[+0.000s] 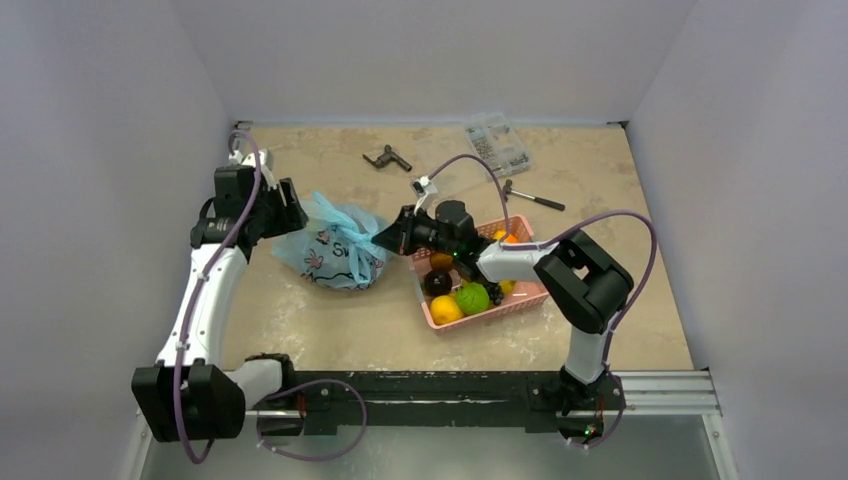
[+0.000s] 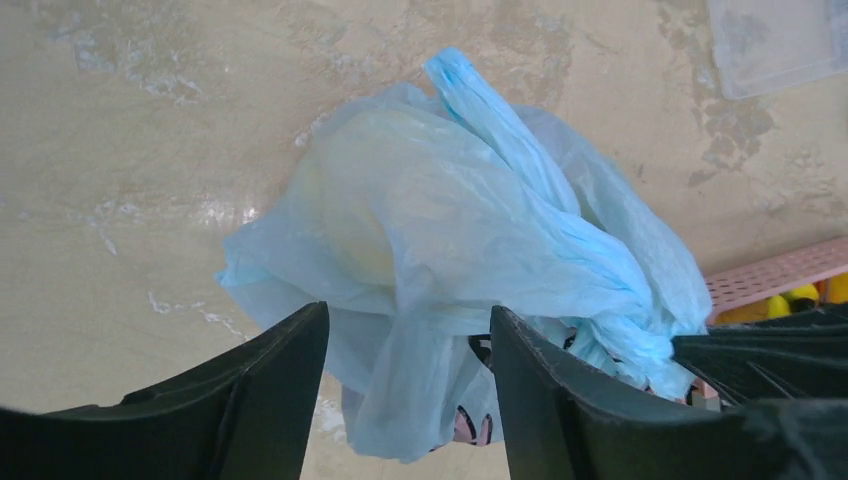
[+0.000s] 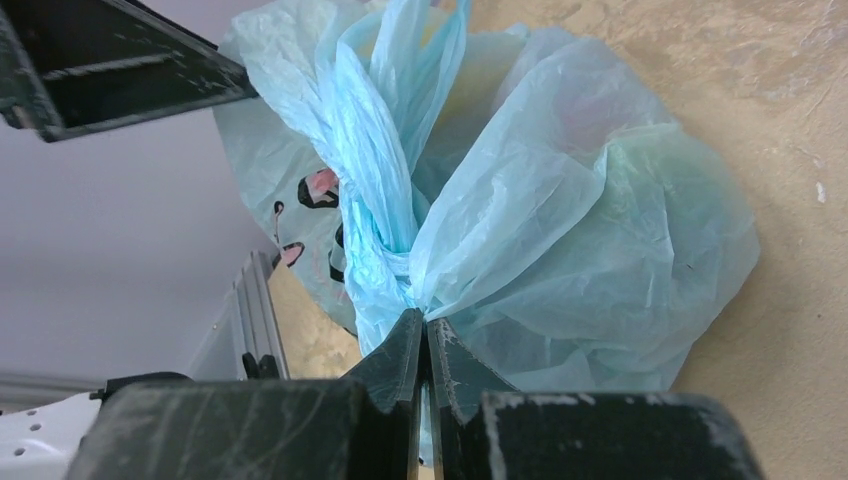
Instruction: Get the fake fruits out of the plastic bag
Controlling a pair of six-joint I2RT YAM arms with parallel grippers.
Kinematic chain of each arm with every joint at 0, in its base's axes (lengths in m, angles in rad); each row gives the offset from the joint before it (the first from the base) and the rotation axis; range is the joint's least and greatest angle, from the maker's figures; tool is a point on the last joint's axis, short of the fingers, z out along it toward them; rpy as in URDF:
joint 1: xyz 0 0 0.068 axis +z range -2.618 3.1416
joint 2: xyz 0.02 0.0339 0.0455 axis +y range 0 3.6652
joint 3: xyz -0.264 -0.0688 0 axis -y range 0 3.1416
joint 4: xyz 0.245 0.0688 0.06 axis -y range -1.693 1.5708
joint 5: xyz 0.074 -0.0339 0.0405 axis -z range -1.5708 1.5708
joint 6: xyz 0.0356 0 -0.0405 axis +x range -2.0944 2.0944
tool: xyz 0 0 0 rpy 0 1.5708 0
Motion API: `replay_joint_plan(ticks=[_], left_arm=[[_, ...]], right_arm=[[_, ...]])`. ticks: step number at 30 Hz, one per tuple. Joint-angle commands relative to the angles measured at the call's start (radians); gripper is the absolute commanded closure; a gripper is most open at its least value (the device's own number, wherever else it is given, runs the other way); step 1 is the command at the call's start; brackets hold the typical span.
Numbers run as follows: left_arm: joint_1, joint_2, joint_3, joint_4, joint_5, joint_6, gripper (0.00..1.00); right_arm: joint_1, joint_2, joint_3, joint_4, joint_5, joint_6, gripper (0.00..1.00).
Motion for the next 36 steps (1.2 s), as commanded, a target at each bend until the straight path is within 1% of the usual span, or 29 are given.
replay_joint_plan(ticks=[1, 2, 4, 6, 8, 10, 11, 12, 13, 14, 16, 18, 19, 20, 22, 27, 30, 36], left_arm=[[-0.031, -0.12, -0.032, 0.124, 0.009, 0.033, 0.32], [-0.049, -0.138, -0.037, 0.133, -0.012, 0.039, 0.3], [-0.09, -0.19, -0.059, 0.176, -0.037, 0.06, 0.29], [-0.114, -0.228, -0.076, 0.224, -0.017, 0.073, 0.29], [-0.137, -0.227, -0.039, 0.236, 0.036, 0.079, 0.29], [-0.177, -0.173, 0.052, 0.196, 0.072, 0.12, 0.27], [-0.2, -0.127, 0.109, 0.142, 0.051, 0.157, 0.27], [-0.226, -0.067, 0.166, 0.069, -0.026, 0.198, 0.26], [-0.241, -0.025, 0.197, 0.045, -0.061, 0.229, 0.26], [-0.248, 0.006, 0.211, 0.026, -0.061, 0.255, 0.26], [-0.265, 0.029, 0.172, 0.053, -0.037, 0.271, 0.26], [-0.297, 0.013, 0.081, 0.13, -0.031, 0.295, 0.26], [-0.32, 0.014, 0.078, 0.126, -0.019, 0.306, 0.25], [-0.347, 0.02, 0.098, 0.1, -0.043, 0.314, 0.25], [-0.375, 0.02, 0.085, 0.113, -0.095, 0.32, 0.25], [-0.393, 0.048, 0.083, 0.105, -0.088, 0.311, 0.27], [-0.407, 0.084, 0.095, 0.075, -0.07, 0.312, 0.3], [-0.411, 0.095, 0.109, 0.034, -0.121, 0.307, 0.34]], right_arm=[[0.002, -0.057, 0.027, -0.021, -0.031, -0.04, 0.99], [0.002, -0.062, 0.024, -0.024, -0.03, -0.043, 0.99], [0.003, -0.073, 0.022, -0.037, -0.032, -0.05, 0.99], [0.005, -0.083, 0.021, -0.053, -0.032, -0.061, 0.99], [0.008, -0.092, 0.027, -0.082, -0.029, -0.077, 0.99], [0.011, -0.102, 0.029, -0.104, -0.018, -0.089, 0.99], [0.011, -0.106, 0.027, -0.106, -0.015, -0.093, 0.99], [0.013, -0.109, 0.026, -0.108, -0.011, -0.096, 0.99], [0.013, -0.11, 0.027, -0.113, -0.008, -0.096, 0.99], [0.014, -0.111, 0.027, -0.116, -0.006, -0.096, 0.99], [0.019, -0.109, 0.03, -0.12, -0.004, -0.095, 0.99], [0.028, -0.107, 0.042, -0.136, 0.002, -0.103, 0.99], [0.034, -0.105, 0.05, -0.151, 0.008, -0.114, 0.99], [0.04, -0.105, 0.059, -0.163, 0.015, -0.12, 0.99], [0.051, -0.103, 0.07, -0.17, 0.022, -0.126, 0.99], [0.079, -0.097, 0.086, -0.194, 0.05, -0.145, 0.99], [0.087, -0.088, 0.086, -0.183, 0.06, -0.14, 0.99], [0.089, -0.085, 0.084, -0.155, 0.055, -0.113, 0.98]])
